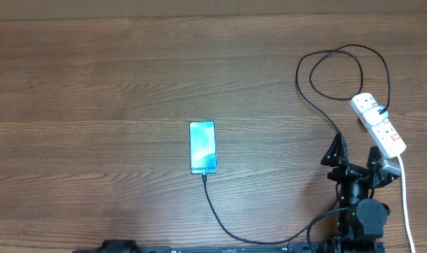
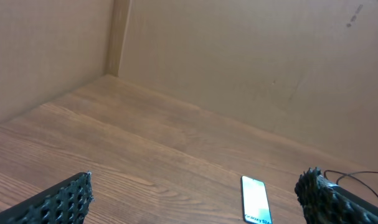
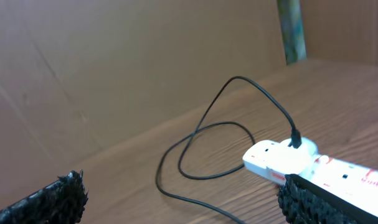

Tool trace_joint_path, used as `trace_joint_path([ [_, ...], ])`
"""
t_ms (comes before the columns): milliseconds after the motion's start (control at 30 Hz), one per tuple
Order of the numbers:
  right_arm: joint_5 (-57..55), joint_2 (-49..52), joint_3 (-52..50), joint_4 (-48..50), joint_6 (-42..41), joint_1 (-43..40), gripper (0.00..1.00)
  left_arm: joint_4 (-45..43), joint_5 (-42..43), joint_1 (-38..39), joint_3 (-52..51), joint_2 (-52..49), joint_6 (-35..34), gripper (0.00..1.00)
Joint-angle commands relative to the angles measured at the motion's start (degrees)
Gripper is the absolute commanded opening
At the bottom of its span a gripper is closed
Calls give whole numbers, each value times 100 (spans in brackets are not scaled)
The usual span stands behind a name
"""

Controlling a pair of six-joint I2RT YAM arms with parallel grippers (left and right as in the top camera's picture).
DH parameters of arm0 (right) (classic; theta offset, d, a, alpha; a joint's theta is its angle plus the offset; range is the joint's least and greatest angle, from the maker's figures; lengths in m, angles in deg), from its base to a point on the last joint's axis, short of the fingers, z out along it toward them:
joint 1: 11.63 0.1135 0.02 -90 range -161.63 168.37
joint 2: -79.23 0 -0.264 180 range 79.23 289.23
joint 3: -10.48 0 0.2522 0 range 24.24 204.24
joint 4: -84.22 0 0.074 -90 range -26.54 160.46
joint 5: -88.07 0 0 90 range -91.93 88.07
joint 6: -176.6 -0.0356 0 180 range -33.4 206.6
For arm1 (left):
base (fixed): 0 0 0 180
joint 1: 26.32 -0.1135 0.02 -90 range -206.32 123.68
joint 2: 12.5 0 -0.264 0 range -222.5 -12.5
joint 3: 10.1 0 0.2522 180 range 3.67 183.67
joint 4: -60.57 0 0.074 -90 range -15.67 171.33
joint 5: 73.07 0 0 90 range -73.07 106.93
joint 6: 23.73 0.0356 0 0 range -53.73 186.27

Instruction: Plug charger to phone and switch on socket

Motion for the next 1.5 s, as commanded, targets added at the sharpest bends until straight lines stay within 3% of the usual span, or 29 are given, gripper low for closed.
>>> trace_joint_path([
  [0,656,-72,-68,-17,828,-396,100,4,-35,-57,-9,39,-13,100],
  [433,667,-66,-61,0,828,-1259,100,4,-35,-57,-9,39,-13,100],
  [1233,667,-66,-61,0,828,-1252,100,4,61,-50,-22,39,-15,100],
  [1333,667,-66,-61,0,828,-1252,100,-28,498,-42,-321,39,-116,100],
  [1467,667,-66,-61,0,828,-1252,100,-531,437,-203,-1252,39,-179,100],
])
